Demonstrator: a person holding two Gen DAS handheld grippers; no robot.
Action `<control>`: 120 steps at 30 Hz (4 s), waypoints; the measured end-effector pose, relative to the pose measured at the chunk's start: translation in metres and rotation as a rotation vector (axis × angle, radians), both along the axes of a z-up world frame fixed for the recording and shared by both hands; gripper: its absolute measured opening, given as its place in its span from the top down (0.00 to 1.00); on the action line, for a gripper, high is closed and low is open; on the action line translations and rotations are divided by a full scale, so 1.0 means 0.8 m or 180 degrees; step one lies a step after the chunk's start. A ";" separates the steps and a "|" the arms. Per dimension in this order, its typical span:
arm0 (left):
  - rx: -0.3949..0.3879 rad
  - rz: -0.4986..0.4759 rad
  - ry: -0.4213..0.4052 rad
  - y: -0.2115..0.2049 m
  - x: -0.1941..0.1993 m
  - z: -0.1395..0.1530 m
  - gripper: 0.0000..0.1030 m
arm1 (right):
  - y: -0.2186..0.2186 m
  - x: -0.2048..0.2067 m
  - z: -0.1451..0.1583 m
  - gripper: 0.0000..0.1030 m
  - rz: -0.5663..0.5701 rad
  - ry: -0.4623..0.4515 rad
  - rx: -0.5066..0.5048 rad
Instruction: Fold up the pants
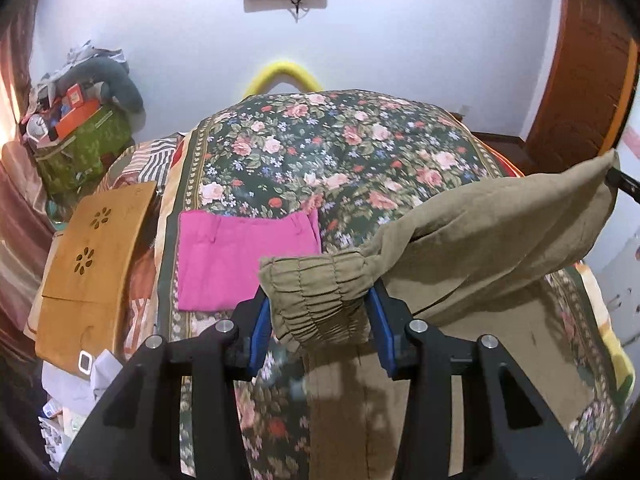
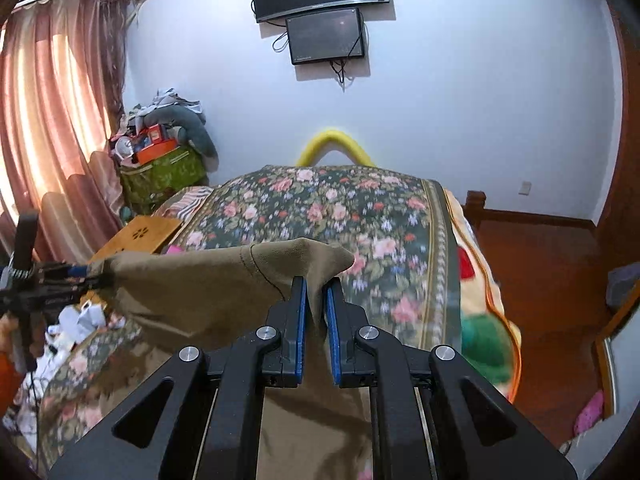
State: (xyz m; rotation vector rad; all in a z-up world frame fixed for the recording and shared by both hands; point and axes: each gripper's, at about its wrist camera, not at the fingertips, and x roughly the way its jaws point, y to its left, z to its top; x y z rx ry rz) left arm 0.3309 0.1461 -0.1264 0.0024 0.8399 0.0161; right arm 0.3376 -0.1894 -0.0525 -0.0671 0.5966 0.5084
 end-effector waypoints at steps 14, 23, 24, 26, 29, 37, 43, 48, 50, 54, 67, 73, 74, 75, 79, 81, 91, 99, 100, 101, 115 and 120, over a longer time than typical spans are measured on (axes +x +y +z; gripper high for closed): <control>-0.0037 -0.0005 0.0233 -0.005 -0.085 -0.048 0.58 | -0.024 -0.121 -0.066 0.92 -0.0031 0.0250 0.0061; 0.0084 -0.0077 0.0412 -0.016 -0.126 -0.089 0.58 | -0.030 -0.164 -0.114 0.92 -0.0089 0.0486 -0.0045; 0.0088 -0.0090 0.0435 -0.017 -0.129 -0.093 0.58 | -0.029 -0.167 -0.118 0.92 -0.0098 0.0504 -0.0076; 0.0099 -0.0095 0.0467 -0.017 -0.133 -0.098 0.58 | -0.029 -0.173 -0.126 0.91 -0.0112 0.0546 -0.0093; 0.0143 -0.0102 0.0487 -0.017 -0.141 -0.102 0.58 | -0.030 -0.178 -0.134 0.91 -0.0121 0.0617 -0.0115; 0.0157 -0.0079 0.0539 -0.010 -0.167 -0.108 0.58 | -0.043 -0.197 -0.146 0.89 -0.0222 0.0732 -0.0145; 0.0240 -0.0105 0.0469 -0.018 -0.181 -0.091 0.56 | -0.052 -0.221 -0.135 0.89 -0.0257 0.0703 -0.0187; 0.0293 -0.0197 0.0356 -0.035 -0.183 -0.067 0.19 | -0.044 -0.226 -0.114 0.39 -0.0254 0.0587 -0.0180; 0.0334 -0.0269 0.0345 -0.045 -0.181 -0.060 0.18 | -0.037 -0.225 -0.108 0.30 -0.0245 0.0507 -0.0180; 0.0473 -0.0436 0.0356 -0.069 -0.173 -0.058 0.13 | -0.016 -0.220 -0.102 0.23 -0.0114 0.0440 -0.0214; 0.1089 -0.1004 0.0625 -0.139 -0.134 -0.109 0.13 | 0.052 -0.191 -0.136 0.23 0.0341 0.0580 -0.0379; 0.0930 -0.1117 0.0556 -0.144 -0.123 -0.091 0.13 | 0.084 -0.180 -0.149 0.23 0.0535 0.0671 -0.0430; 0.0889 -0.1121 0.0550 -0.144 -0.121 -0.087 0.14 | 0.090 -0.178 -0.150 0.23 0.0579 0.0673 -0.0444; 0.0816 -0.1122 0.0540 -0.142 -0.119 -0.083 0.14 | 0.096 -0.176 -0.151 0.23 0.0635 0.0685 -0.0452; 0.0435 -0.1079 0.0572 -0.130 -0.108 -0.071 0.14 | 0.116 -0.164 -0.155 0.36 0.0783 0.0752 -0.0484; 0.0321 -0.1075 0.0567 -0.126 -0.107 -0.069 0.14 | 0.121 -0.157 -0.156 0.57 0.0785 0.0767 -0.0500; 0.0272 -0.1247 0.0630 -0.143 -0.129 -0.087 0.53 | 0.116 -0.166 -0.143 0.90 0.0842 0.0561 -0.0374; 0.0376 -0.1266 0.0464 -0.148 -0.153 -0.082 0.82 | 0.113 -0.178 -0.141 0.92 0.0875 0.0491 -0.0469; 0.0375 -0.1277 0.0483 -0.148 -0.156 -0.083 0.82 | 0.112 -0.178 -0.142 0.92 0.0875 0.0512 -0.0472; 0.0371 -0.1279 0.0494 -0.149 -0.157 -0.084 0.82 | 0.111 -0.178 -0.144 0.92 0.0869 0.0541 -0.0467; -0.0120 -0.0947 0.0573 -0.099 -0.172 -0.064 0.49 | 0.083 -0.196 -0.126 0.73 0.0742 0.0673 -0.0154; -0.0225 -0.0613 0.0434 -0.061 -0.166 -0.048 0.31 | 0.067 -0.193 -0.116 0.65 0.0508 0.0644 0.0131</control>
